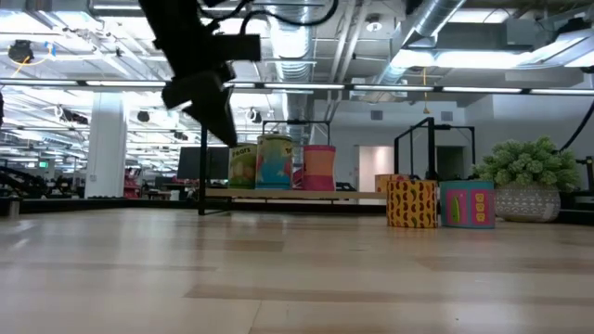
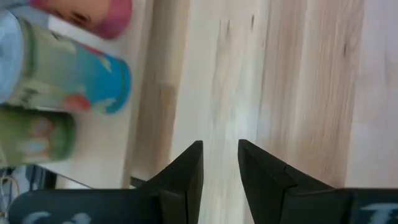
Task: Pick and place cans onto a shelf
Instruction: Put the canned black beans on the shelf
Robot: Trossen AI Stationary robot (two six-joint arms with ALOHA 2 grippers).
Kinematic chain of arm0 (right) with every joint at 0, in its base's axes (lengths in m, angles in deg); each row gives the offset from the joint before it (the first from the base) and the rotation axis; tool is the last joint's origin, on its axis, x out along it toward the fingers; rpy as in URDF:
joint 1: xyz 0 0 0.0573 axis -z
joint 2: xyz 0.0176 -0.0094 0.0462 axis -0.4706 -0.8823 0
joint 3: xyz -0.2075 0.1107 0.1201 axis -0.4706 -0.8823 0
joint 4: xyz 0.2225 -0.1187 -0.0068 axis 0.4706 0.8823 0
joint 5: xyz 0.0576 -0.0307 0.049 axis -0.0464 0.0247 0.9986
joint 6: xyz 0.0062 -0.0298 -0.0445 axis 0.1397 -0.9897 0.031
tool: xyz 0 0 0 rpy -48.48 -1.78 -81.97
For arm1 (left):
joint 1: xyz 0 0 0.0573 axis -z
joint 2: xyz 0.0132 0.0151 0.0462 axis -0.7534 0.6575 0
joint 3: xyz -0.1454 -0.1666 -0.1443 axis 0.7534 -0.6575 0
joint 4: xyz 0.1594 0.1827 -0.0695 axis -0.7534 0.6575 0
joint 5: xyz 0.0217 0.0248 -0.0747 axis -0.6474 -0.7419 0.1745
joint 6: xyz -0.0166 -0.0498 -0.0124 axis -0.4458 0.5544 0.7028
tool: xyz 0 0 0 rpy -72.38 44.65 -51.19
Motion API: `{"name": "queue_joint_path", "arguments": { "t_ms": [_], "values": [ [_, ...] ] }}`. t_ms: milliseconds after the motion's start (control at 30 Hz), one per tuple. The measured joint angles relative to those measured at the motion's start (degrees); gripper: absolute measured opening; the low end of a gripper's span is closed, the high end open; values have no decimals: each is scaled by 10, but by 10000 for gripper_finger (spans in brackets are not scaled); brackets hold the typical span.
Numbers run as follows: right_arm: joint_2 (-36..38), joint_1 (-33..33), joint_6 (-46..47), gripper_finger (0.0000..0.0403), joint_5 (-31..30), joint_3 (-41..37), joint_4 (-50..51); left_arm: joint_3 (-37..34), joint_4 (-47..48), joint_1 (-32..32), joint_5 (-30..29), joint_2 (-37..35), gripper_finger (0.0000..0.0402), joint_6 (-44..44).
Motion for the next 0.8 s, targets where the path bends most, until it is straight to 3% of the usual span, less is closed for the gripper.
{"name": "queue_joint_path", "arguments": {
  "t_ms": [167, 333, 600, 800],
  "values": [
    [-1, -3, 38, 31, -3, -151, -13, -69, -12, 15, 11, -8, 93, 11],
    [-1, -40, 72, 25, -7, -274, -100, -139, -71, 19, 10, -52, 93, 7],
    [-1, -97, 104, 22, -25, -367, -223, -308, -316, -7, 31, -163, 93, -24],
    [-1, -96, 98, 31, -44, -406, -324, -344, -342, -16, 33, -225, 93, 2]
  ]
}}
